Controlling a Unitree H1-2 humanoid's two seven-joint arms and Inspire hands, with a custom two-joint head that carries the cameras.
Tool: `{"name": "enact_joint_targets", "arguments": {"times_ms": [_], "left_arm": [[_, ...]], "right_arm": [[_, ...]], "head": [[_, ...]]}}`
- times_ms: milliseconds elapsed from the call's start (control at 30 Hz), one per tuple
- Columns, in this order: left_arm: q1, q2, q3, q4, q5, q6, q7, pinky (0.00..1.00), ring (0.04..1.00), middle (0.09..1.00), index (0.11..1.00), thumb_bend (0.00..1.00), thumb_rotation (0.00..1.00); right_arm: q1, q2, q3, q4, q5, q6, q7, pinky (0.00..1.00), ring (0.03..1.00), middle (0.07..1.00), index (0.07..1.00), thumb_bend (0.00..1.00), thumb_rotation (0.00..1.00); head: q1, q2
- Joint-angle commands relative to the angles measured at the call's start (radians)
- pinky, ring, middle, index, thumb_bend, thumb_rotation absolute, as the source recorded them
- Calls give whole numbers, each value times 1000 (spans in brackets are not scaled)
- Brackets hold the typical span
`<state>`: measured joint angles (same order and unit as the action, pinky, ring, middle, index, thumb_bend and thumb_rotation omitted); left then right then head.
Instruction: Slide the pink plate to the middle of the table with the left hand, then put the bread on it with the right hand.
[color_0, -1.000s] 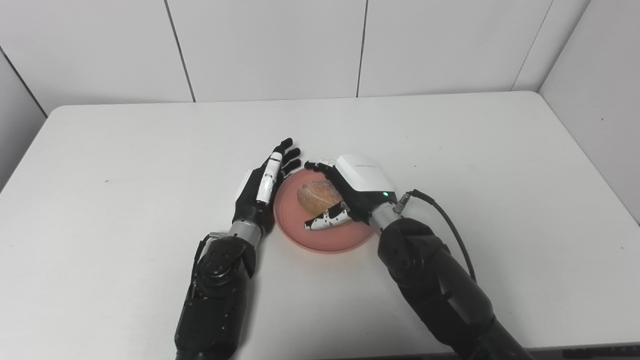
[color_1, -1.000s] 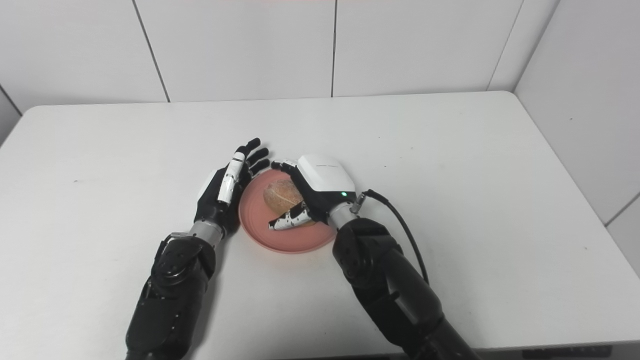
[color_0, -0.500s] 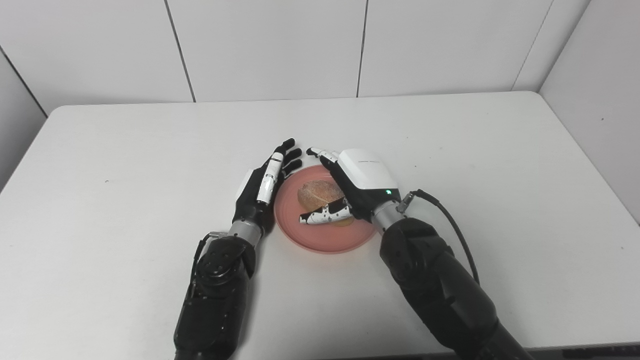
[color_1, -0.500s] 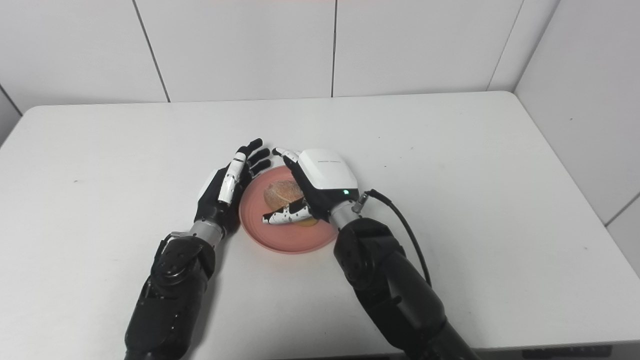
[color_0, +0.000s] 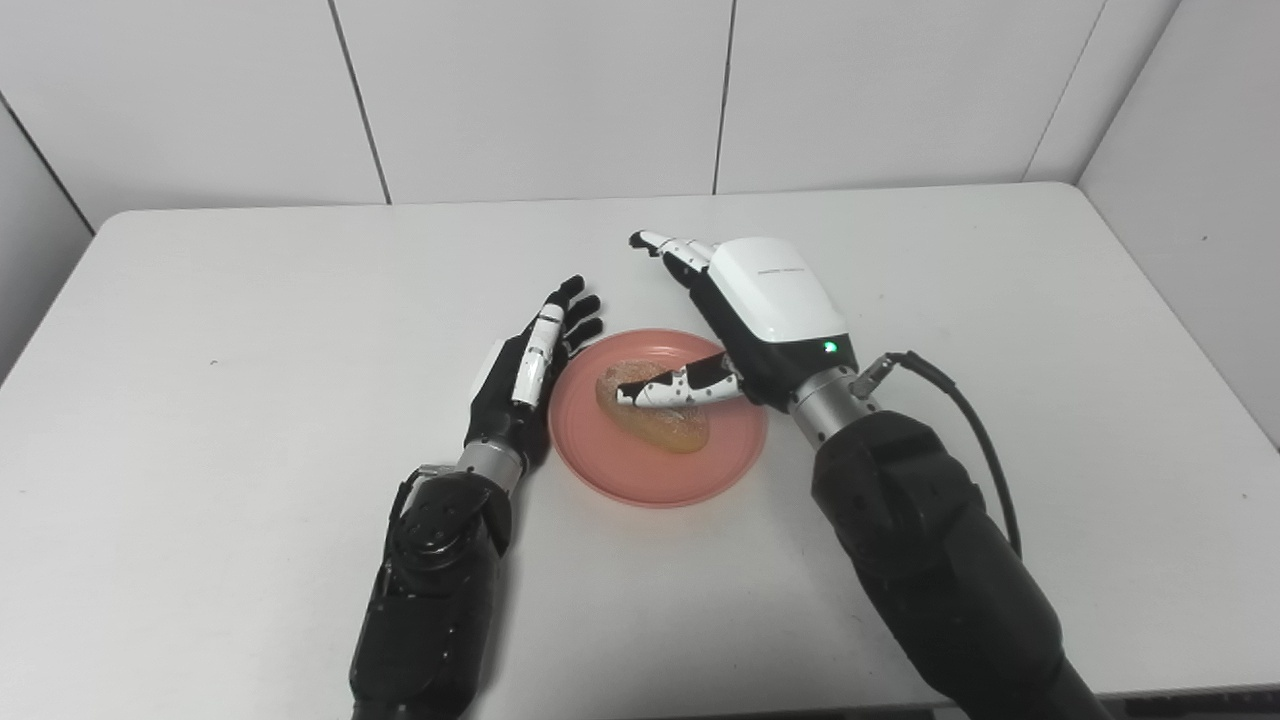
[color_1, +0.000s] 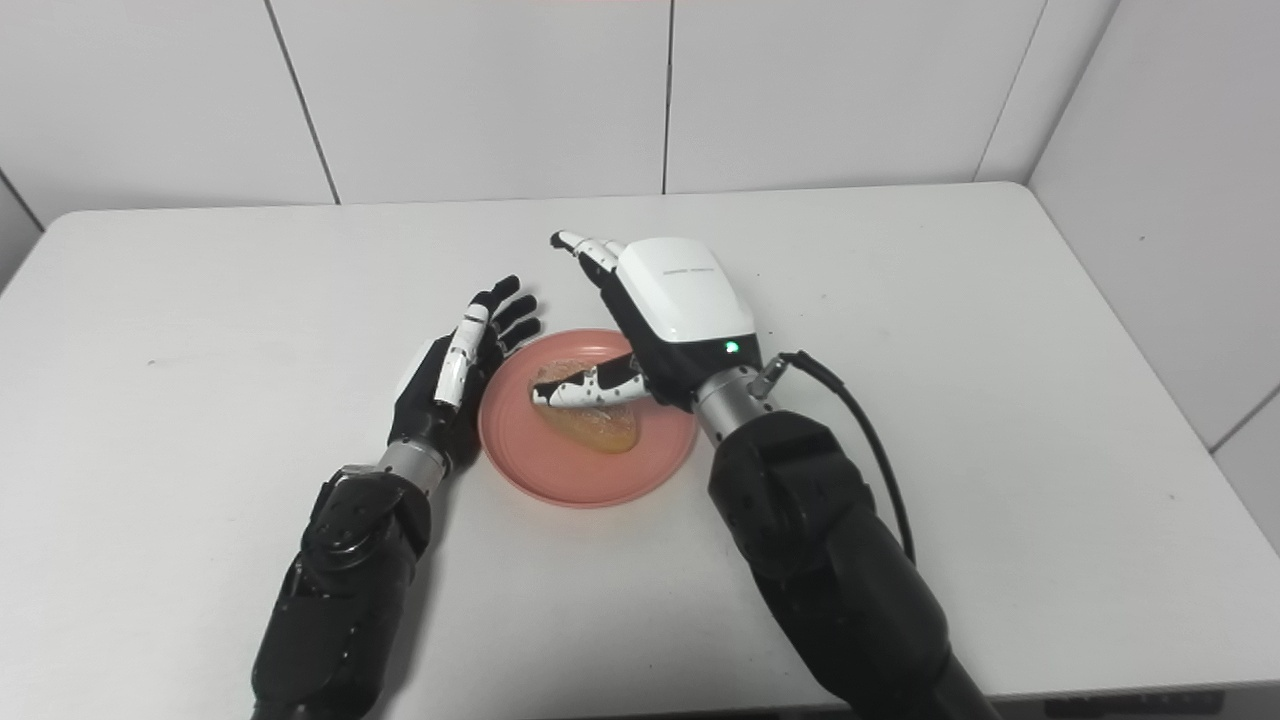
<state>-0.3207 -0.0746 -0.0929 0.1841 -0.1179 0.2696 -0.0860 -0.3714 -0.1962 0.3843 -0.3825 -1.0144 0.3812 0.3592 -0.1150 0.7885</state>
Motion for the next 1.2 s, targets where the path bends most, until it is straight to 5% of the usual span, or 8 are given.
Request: {"name": "enact_joint_targets", "arguments": {"times_ms": [0, 233, 500, 667, 833, 1167], "left_arm": [[7, -4, -19, -5, 14, 50, -10, 873, 881, 900, 895, 344, 1000], [21, 9, -23, -18, 30, 17, -13, 902, 904, 923, 925, 333, 1000], [65, 15, -25, -74, 94, -62, 23, 894, 911, 925, 921, 338, 1000], [92, 17, -23, -111, 109, -83, 26, 912, 924, 941, 935, 361, 1000], [107, 16, -18, -136, 121, -80, 30, 912, 925, 938, 935, 358, 1000], [136, 19, -4, -178, 113, -85, 25, 920, 936, 943, 940, 329, 1000]], "right_arm": [[-9, -10, -41, -41, -17, 0, -14, 652, 773, 826, 846, 876, 465], [36, -2, -136, -27, 11, -11, -50, 614, 742, 812, 841, 861, 499], [111, 22, -189, 15, 81, -64, -197, 636, 757, 818, 829, 806, 554], [183, 40, -201, 54, 149, -126, -318, 669, 792, 844, 855, 702, 671], [233, 68, -212, 75, 240, -170, -370, 757, 866, 899, 898, 532, 975], [314, 170, -249, 125, 491, -226, -424, 827, 898, 912, 907, 438, 1000]], "head": [[0, 1], [-4, -1], [-24, -4], [-23, -6], [-17, -5], [-14, -1]]}}
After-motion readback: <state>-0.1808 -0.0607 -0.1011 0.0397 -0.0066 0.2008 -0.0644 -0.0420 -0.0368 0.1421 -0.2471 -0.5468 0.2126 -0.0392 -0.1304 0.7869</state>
